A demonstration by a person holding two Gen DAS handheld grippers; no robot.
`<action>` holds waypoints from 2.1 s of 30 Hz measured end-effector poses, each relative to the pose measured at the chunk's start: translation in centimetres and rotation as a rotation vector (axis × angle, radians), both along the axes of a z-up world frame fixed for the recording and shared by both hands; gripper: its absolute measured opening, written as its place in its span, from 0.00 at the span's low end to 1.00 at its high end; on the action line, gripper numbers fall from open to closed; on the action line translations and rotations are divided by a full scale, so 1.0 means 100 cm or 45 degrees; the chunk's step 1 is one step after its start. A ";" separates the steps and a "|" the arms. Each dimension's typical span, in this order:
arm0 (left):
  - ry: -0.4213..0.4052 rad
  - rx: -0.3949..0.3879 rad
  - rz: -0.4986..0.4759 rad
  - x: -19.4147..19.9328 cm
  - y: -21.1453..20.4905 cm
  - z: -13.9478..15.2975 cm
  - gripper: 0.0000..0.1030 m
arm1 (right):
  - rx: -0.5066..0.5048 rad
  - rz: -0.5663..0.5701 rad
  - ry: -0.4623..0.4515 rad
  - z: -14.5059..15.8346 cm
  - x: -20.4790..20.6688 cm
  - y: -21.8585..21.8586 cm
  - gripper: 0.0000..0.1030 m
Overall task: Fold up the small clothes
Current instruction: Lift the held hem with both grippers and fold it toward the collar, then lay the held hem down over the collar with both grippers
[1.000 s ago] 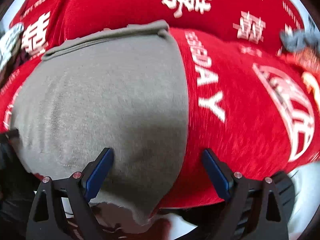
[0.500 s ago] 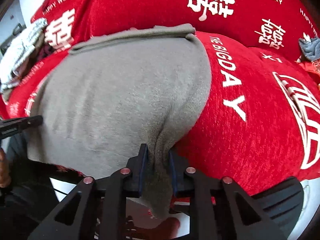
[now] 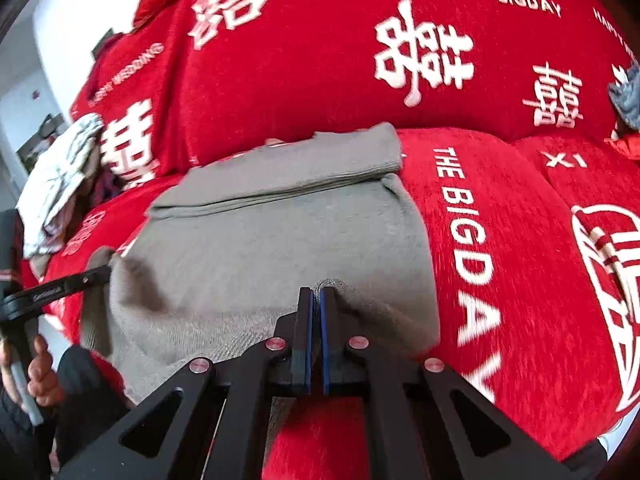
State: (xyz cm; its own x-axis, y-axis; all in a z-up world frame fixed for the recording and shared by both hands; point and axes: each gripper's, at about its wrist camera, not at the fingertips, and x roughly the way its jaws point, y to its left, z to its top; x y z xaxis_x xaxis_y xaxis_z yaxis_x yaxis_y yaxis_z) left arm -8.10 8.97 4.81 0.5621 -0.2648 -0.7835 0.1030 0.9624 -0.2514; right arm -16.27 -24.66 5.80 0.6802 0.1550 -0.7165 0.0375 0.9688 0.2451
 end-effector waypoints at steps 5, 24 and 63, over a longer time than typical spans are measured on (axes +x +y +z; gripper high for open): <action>0.030 -0.018 -0.011 -0.004 0.001 -0.019 0.16 | 0.070 -0.001 0.029 -0.016 0.011 -0.010 0.04; 0.021 -0.075 -0.082 -0.039 0.000 -0.031 0.43 | 0.367 0.124 0.116 -0.045 -0.057 -0.004 0.65; -0.193 -0.239 0.040 0.014 0.024 0.041 0.10 | 0.309 0.128 -0.203 0.054 0.032 -0.027 0.06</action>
